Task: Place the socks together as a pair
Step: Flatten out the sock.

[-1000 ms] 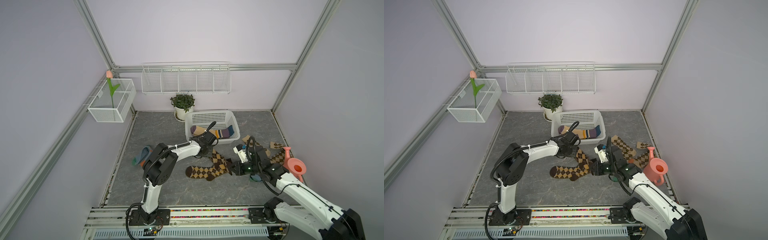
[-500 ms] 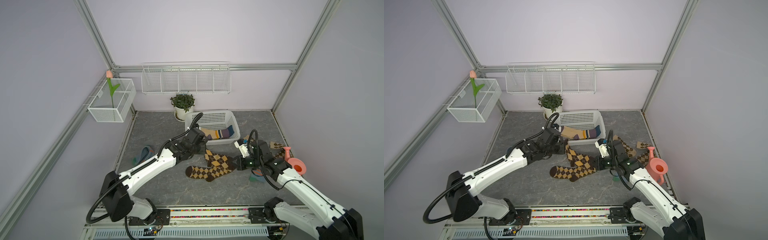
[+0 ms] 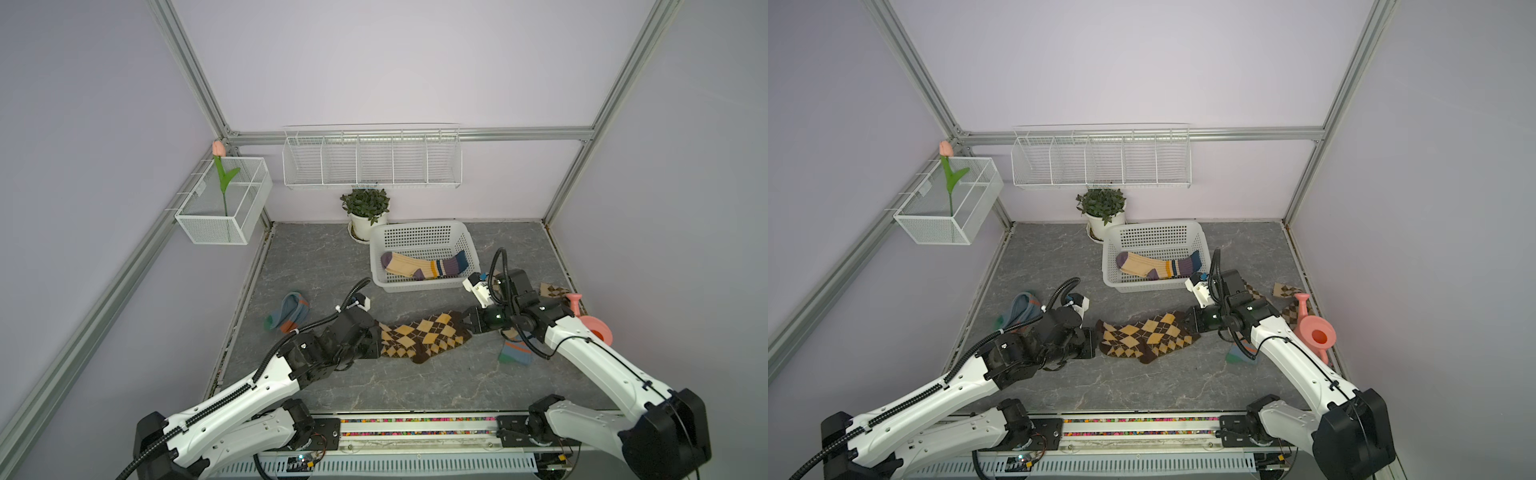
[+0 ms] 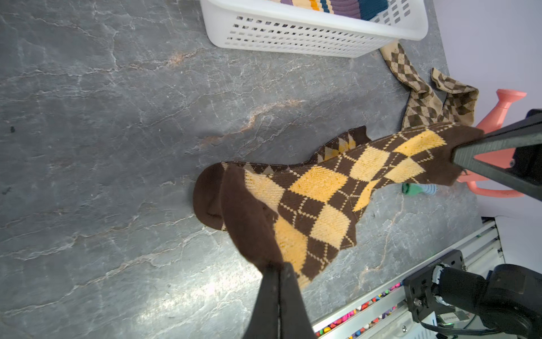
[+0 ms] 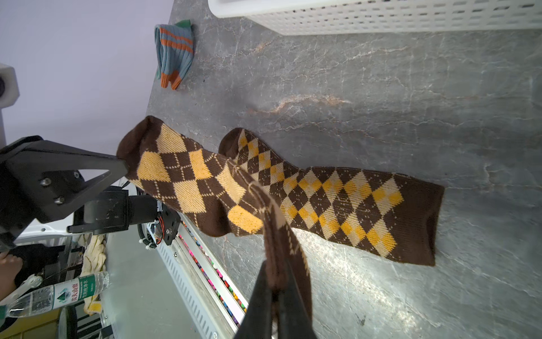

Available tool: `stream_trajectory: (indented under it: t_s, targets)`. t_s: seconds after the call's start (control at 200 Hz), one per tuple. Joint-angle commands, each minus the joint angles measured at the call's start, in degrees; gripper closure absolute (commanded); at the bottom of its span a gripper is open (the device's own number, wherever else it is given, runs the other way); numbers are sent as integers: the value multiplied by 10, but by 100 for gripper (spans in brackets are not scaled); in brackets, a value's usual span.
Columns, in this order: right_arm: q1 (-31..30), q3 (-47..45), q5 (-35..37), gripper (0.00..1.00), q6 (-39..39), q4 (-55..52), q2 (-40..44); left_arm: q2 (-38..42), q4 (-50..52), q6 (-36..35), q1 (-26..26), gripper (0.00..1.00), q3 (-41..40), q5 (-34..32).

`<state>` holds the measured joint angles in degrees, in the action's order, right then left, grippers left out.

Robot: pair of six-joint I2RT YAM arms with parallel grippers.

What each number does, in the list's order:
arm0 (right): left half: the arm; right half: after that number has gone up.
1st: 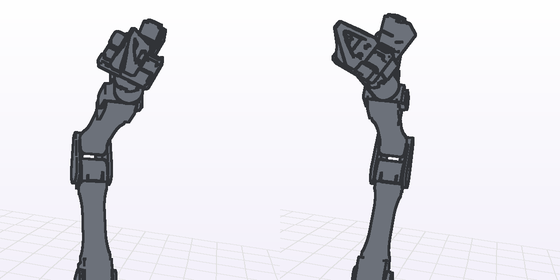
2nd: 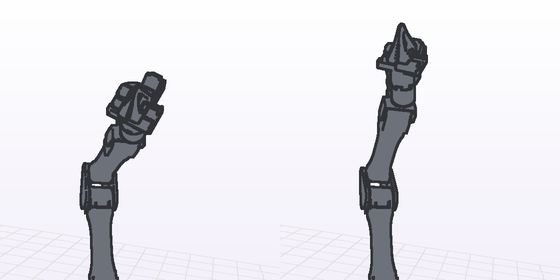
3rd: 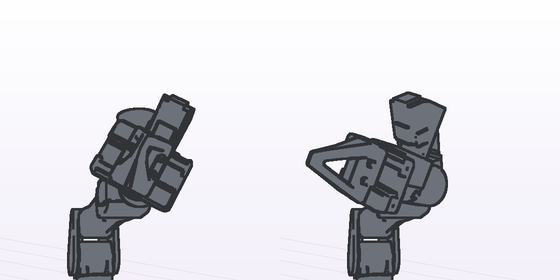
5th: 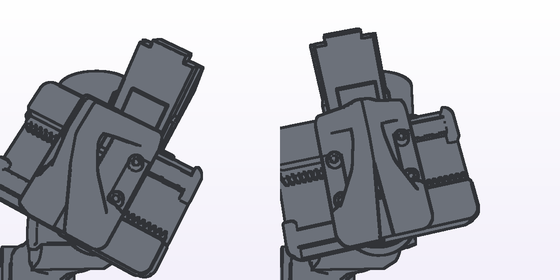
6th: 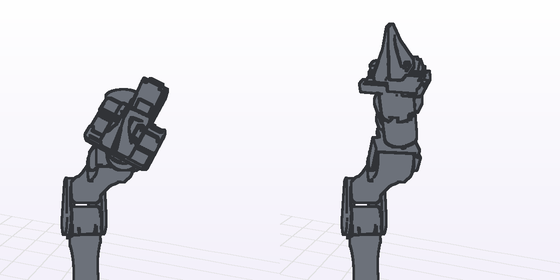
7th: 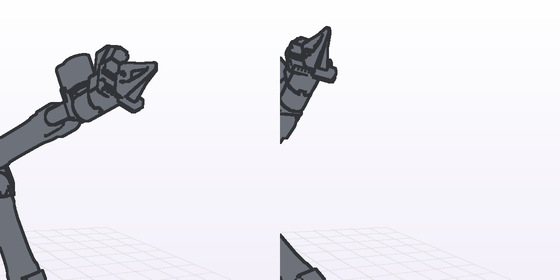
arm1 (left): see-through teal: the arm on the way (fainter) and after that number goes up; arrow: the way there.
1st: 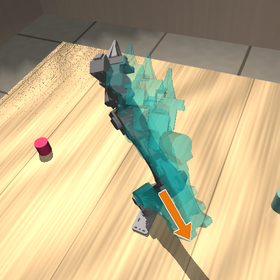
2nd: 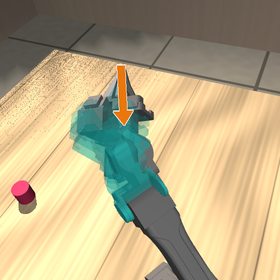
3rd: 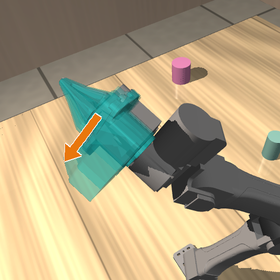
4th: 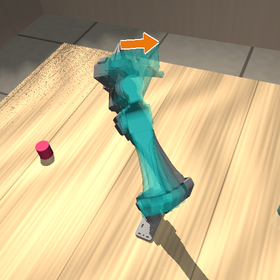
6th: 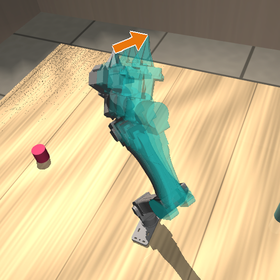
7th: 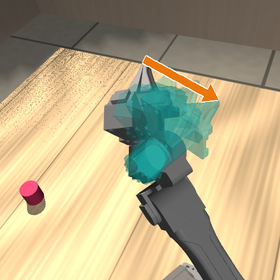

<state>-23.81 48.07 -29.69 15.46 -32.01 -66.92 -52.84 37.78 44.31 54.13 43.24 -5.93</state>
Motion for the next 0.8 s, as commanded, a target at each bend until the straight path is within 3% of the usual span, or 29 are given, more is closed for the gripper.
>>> stream_trajectory:
  t_s: [0.0, 0.23, 0.47, 0.795]
  targets:
    - [2, 10, -22, 93, -19, -5, -21, -19, -33, -3, 3, 100, -11, 7]
    - [-1, 9, -8, 93, -25, -17, -43, -85, -103, -38, 3, 100, -11, 15]
    - [-13, 7, -3, 93, -29, -22, -74, -128, -91, -47, 3, 100, 10, 11]
    - [-28, 6, 15, 93, -22, -45, -36, -52, -52, -54, 3, 100, 29, -3]
